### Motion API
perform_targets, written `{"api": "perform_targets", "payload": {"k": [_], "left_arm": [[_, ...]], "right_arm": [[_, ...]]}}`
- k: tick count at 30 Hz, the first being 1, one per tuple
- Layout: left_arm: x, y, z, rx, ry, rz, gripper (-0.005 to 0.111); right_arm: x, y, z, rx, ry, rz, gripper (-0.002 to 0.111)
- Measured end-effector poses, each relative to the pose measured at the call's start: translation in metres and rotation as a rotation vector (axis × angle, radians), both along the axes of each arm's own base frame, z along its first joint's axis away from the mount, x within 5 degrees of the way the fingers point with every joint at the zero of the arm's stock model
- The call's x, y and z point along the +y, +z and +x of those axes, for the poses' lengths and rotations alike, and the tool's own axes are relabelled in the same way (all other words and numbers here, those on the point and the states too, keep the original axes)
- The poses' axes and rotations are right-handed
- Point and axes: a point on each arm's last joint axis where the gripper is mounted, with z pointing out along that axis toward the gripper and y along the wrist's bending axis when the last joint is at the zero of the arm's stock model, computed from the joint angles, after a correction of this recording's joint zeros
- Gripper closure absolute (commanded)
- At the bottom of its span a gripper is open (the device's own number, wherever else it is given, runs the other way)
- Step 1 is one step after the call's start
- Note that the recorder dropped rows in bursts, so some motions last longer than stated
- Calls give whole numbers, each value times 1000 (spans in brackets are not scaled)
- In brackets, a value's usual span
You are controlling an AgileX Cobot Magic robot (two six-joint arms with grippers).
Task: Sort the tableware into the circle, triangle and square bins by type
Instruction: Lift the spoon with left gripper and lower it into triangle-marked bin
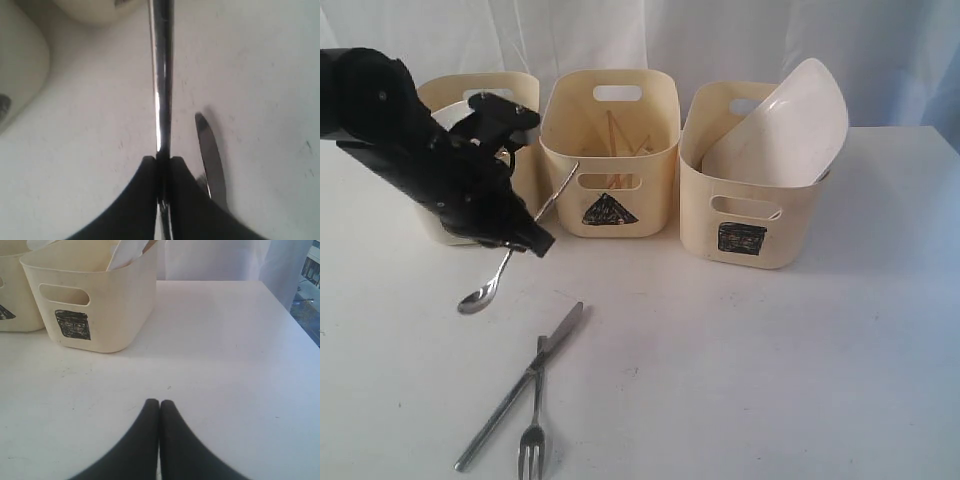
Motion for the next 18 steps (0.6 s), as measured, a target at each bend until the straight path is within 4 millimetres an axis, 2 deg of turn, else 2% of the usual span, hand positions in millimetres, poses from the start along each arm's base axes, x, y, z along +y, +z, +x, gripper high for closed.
{"api": "perform_targets", "payload": {"k": [8, 18], "left_arm": [[-11, 42, 39, -530, 35, -170, 107], [-25, 40, 74, -872, 66, -268, 107]], "right_arm": [[0, 0, 0, 0, 0, 0, 108], [0, 0, 0, 0, 0, 0, 108]]}}
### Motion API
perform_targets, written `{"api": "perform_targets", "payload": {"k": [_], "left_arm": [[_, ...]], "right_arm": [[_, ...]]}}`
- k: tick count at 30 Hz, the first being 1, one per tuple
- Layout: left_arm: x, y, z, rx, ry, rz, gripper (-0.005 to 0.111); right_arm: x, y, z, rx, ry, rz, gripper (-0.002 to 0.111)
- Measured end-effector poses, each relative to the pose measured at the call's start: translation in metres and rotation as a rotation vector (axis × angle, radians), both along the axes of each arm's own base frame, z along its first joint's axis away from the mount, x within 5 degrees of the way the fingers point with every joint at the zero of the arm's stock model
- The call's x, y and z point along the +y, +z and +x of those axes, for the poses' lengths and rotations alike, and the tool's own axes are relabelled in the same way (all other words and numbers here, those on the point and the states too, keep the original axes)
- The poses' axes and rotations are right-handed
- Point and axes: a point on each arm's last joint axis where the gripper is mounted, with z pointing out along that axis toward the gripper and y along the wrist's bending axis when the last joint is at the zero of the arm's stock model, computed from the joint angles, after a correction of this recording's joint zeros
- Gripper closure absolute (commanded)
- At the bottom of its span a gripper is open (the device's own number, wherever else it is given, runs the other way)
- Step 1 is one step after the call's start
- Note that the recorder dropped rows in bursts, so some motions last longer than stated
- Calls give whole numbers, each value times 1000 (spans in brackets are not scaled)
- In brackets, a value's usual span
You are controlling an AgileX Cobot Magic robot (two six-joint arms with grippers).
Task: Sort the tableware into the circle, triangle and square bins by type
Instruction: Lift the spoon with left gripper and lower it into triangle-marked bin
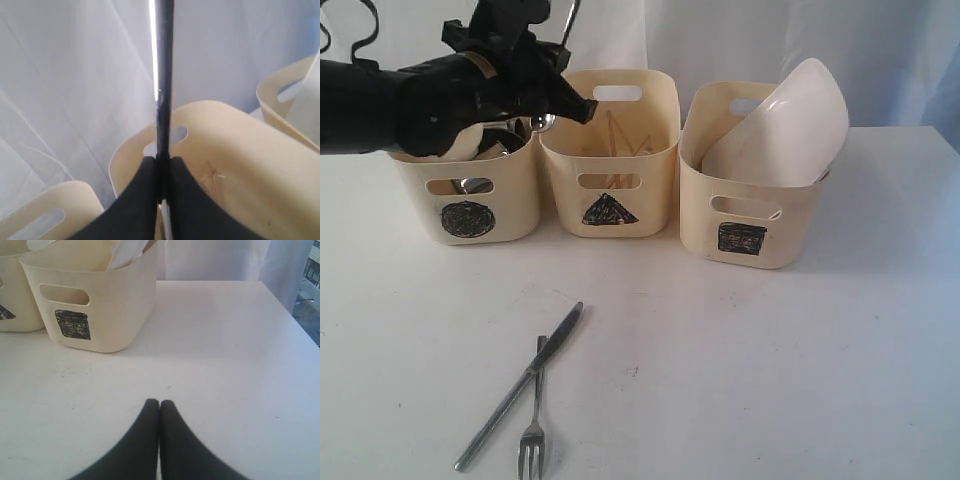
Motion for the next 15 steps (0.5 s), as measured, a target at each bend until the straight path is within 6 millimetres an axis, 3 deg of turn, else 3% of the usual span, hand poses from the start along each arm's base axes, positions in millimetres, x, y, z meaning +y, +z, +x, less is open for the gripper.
{"api": "perform_targets", "payload": {"k": [15], "left_arm": [[-24, -39, 28, -14, -85, 23, 107]], "right_arm": [[0, 0, 0, 0, 0, 0, 108]]}}
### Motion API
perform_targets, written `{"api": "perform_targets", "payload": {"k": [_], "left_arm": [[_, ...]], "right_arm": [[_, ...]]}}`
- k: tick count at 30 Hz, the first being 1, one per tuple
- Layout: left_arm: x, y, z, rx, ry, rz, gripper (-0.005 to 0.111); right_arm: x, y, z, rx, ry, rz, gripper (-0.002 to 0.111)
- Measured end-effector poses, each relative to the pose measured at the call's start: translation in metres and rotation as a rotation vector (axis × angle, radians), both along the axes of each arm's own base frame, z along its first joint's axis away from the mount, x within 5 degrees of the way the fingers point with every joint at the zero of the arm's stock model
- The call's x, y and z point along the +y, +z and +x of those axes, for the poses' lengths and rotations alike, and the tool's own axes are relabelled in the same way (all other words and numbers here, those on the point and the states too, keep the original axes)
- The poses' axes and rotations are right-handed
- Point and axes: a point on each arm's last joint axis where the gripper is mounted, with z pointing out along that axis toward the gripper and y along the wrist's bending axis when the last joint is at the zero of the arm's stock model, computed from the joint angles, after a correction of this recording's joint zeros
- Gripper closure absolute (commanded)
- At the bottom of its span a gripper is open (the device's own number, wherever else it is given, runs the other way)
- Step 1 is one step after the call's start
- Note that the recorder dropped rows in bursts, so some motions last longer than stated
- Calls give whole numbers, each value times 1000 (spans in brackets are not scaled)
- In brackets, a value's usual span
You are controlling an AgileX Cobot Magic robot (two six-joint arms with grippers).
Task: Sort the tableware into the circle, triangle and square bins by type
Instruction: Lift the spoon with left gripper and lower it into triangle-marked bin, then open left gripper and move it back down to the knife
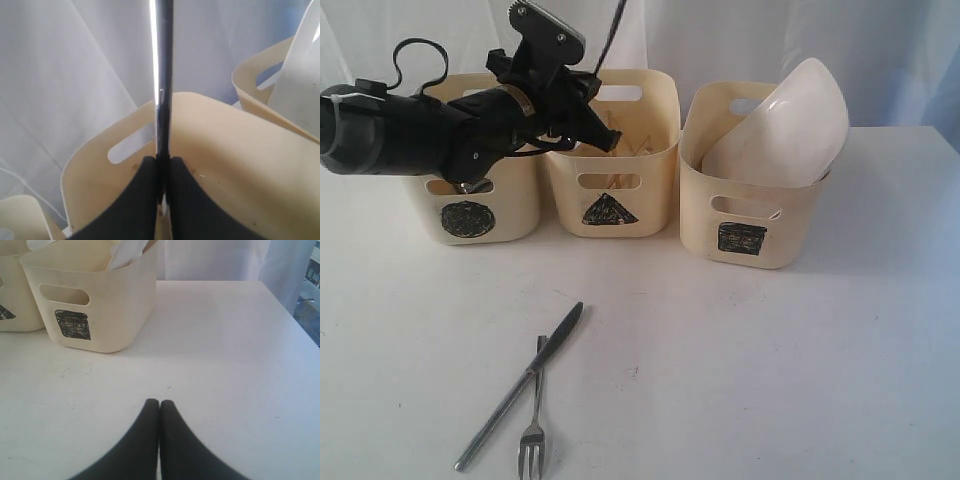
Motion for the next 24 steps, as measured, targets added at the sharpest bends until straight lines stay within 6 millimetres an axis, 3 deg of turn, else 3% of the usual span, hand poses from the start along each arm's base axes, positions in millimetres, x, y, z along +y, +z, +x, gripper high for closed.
{"api": "perform_targets", "payload": {"k": [8, 17, 24], "left_arm": [[0, -1, 0, 53, 12, -65, 106], [2, -12, -1, 177, 36, -46, 62], [3, -11, -3, 210, 45, -30, 60]], "right_arm": [[0, 0, 0, 0, 0, 2, 108], [0, 0, 0, 0, 0, 2, 108], [0, 0, 0, 0, 0, 2, 108]]}}
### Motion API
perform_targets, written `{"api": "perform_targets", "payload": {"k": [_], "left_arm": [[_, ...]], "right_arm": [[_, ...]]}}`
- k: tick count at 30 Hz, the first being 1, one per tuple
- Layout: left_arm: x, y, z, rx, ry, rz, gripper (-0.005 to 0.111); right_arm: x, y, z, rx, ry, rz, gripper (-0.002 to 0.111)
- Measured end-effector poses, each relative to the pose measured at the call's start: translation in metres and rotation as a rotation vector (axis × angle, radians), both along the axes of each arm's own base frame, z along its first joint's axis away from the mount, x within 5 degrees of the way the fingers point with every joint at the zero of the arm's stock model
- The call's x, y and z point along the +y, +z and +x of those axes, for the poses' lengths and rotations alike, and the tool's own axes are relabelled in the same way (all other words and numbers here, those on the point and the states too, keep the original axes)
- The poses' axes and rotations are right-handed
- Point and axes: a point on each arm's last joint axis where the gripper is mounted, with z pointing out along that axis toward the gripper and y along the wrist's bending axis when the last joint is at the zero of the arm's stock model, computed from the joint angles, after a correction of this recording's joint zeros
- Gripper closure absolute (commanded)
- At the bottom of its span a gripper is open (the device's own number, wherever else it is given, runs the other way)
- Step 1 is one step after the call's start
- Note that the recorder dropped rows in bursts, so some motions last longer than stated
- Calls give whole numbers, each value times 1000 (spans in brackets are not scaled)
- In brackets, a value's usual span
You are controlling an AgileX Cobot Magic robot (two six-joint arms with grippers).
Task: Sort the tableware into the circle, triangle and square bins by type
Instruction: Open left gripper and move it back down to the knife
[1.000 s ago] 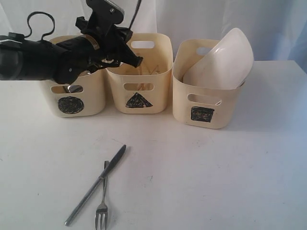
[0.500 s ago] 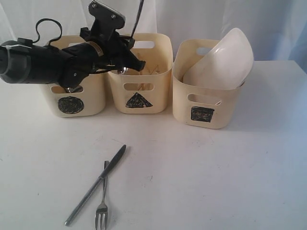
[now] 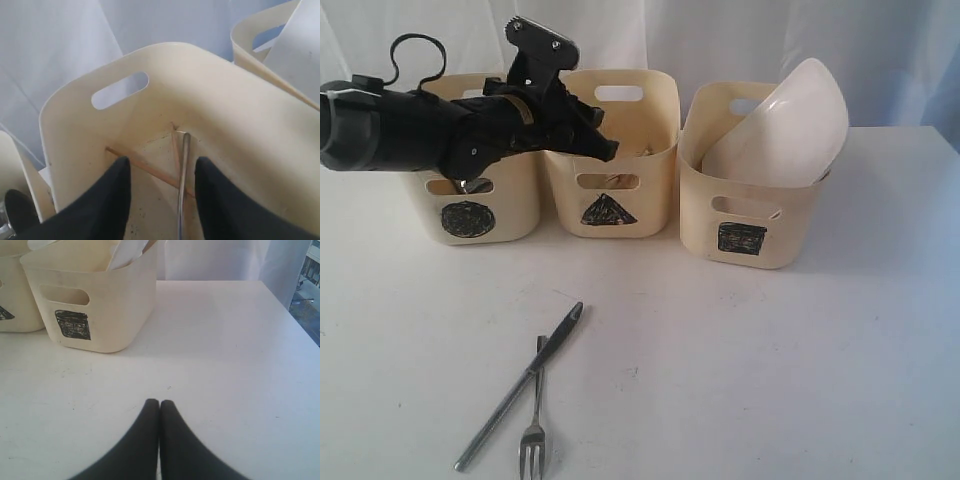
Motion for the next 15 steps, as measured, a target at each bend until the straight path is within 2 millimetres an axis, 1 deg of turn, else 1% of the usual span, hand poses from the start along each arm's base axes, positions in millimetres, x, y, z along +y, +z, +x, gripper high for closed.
{"api": "perform_targets", "payload": {"k": [1, 2, 3, 4, 5, 6, 7, 8, 10, 12, 13, 15], "left_arm": [[1, 3, -1, 5, 2, 4, 60], [2, 7, -3, 12, 4, 9, 66], [6, 20, -9, 26, 9, 24, 72], [9, 28, -13, 38, 14, 37, 88], [17, 49, -26, 77, 28, 67, 96], [22, 54, -31, 116, 37, 92, 106], [32, 68, -46, 194, 57, 145, 106], [36, 73, -52, 229, 66, 167, 107], [53, 82, -78, 404, 101, 269, 107], [62, 80, -95, 563, 118, 325, 107], [64, 77, -101, 616, 114, 332, 107], [64, 61, -116, 763, 60, 352, 107]], "right_arm": [[0, 0, 0, 0, 0, 0, 108], [0, 0, 0, 0, 0, 0, 108], [0, 0, 0, 0, 0, 0, 108], [0, 0, 0, 0, 0, 0, 108], [0, 0, 0, 0, 0, 0, 108], [0, 0, 0, 0, 0, 0, 108], [0, 0, 0, 0, 0, 0, 108], [0, 0, 0, 0, 0, 0, 108], [0, 0, 0, 0, 0, 0, 108], [0, 0, 0, 0, 0, 0, 108], [0, 0, 0, 0, 0, 0, 108], [0, 0, 0, 0, 0, 0, 108]]}}
